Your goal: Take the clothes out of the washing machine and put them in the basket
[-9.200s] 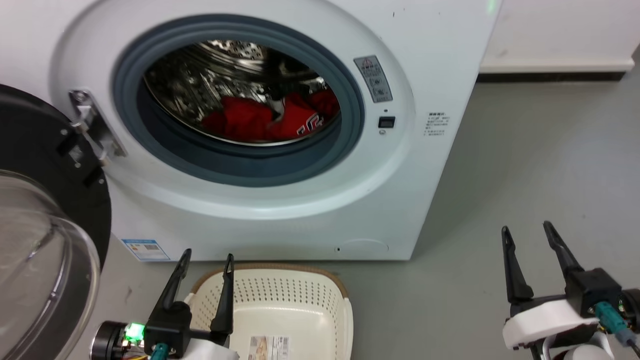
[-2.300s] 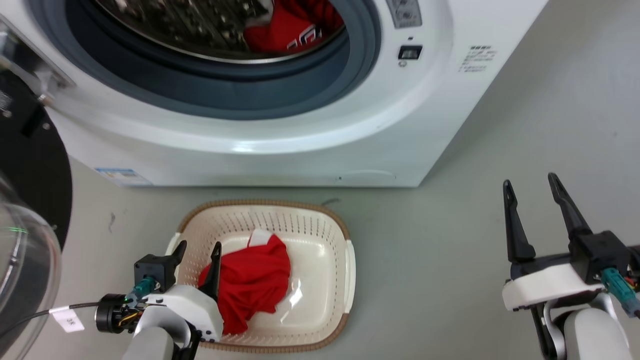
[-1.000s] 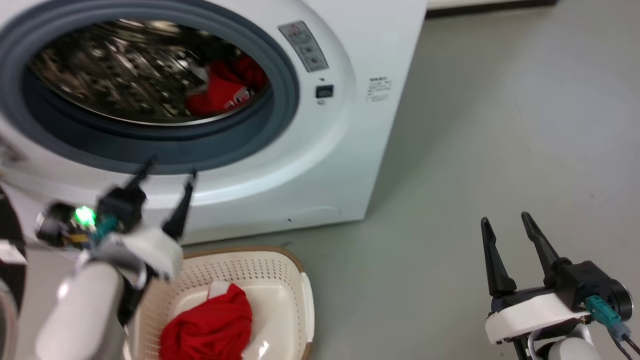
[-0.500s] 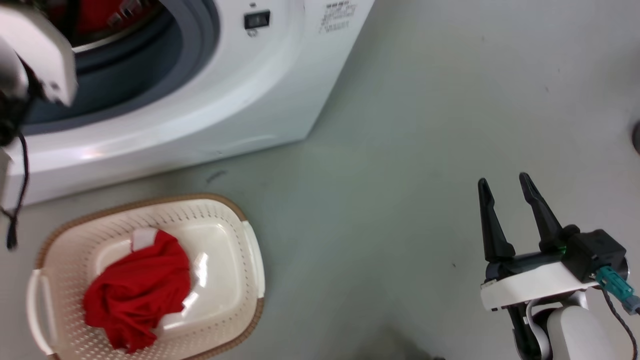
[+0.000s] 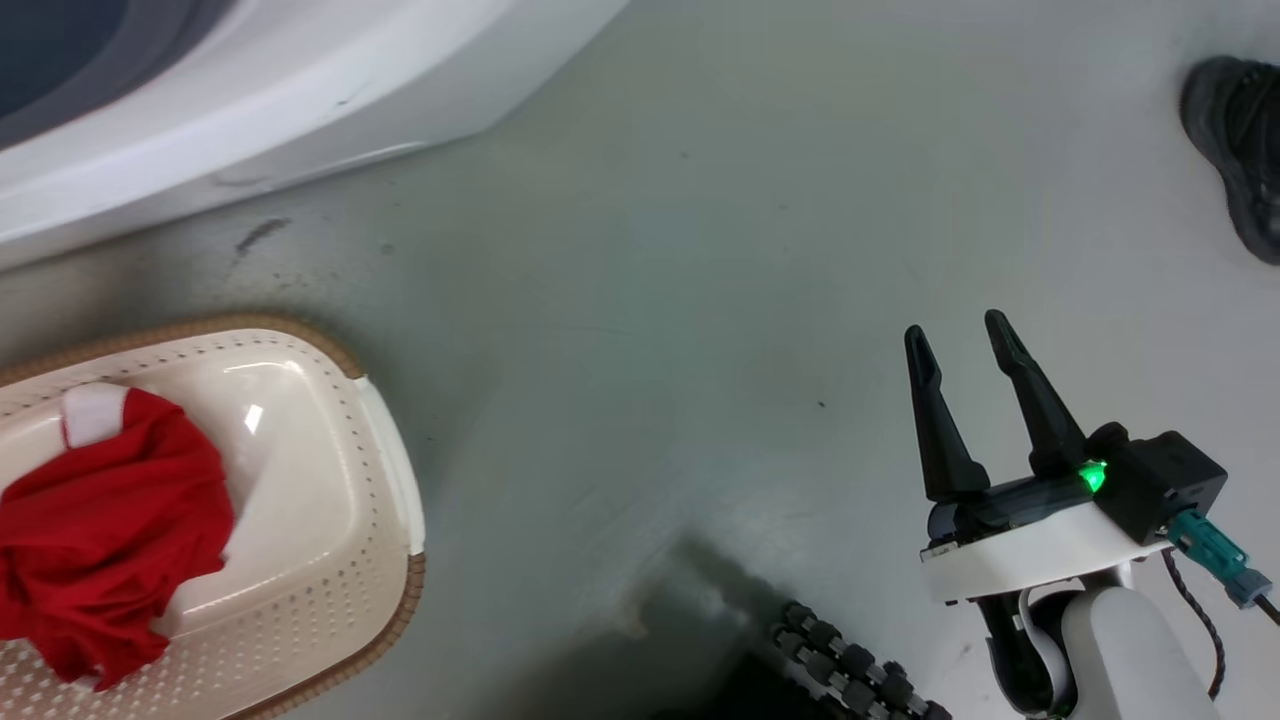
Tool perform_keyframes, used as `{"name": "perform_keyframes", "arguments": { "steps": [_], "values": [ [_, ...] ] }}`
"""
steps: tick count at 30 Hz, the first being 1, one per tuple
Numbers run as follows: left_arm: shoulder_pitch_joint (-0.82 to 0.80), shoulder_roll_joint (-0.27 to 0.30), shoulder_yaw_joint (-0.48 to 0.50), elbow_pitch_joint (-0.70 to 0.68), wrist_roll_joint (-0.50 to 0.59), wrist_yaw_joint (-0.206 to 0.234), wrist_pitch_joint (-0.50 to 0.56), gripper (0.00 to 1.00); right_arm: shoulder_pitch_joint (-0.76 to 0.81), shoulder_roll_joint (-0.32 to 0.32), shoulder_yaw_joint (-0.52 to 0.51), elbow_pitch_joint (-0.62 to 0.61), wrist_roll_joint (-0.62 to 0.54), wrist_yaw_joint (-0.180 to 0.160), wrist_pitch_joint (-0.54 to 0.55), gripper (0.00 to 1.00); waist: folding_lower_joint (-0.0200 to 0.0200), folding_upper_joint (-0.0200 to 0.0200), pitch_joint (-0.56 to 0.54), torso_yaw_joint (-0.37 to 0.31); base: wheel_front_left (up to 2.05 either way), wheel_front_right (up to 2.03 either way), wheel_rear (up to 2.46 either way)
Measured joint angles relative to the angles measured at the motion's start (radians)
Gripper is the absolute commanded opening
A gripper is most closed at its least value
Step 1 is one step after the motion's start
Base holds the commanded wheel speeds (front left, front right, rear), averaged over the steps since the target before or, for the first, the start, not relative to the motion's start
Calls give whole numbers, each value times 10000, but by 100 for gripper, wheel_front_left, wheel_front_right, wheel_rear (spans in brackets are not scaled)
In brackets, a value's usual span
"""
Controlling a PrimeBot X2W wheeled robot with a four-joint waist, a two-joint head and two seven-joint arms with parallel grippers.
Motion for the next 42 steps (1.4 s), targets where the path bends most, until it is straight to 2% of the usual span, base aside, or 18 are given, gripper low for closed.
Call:
{"name": "perform_keyframes", "arguments": {
  "steps": [9, 10, 13, 22, 28, 36, 42],
  "values": [
    [-669, -84, -788, 399, -299, 2, 1409, 100, 99, 0, 161, -109, 311, 0, 0, 100, -1, 0, 448, -299, 0, 0, 0],
    [-704, -92, -882, 399, -414, 6, 1576, 0, 110, 2, 173, -113, 318, 0, 0, 100, -2, 0, 467, -294, 0, 0, 0],
    [-745, -35, -1122, 236, -729, 17, 1797, 0, 112, 2, 186, -130, 318, 0, 0, 100, -2, 0, 493, -275, 0, 0, 0],
    [-712, 180, -1569, 12, -945, 15, 337, 0, -244, 4, -111, -33, 568, 0, 0, 100, -2, 0, 379, -166, 0, 0, 0],
    [-328, 92, -1628, 4, -1045, 2, -1900, 0, -372, 6, -552, 4, 82, 0, 0, 100, -2, 0, -91, 256, 0, 0, 0],
    [990, -197, -1735, 54, -1427, 2, -5135, 0, -325, 12, -1162, 2, -930, 2, 0, 100, -3, 0, -940, 1111, 0, 0, 0],
    [2395, -807, -1699, -75, -2046, 2, -7354, 0, -128, 10, -1576, -4, -1636, 2, 0, 100, -4, 0, -1647, 1901, 0, 0, 0]
  ]
}}
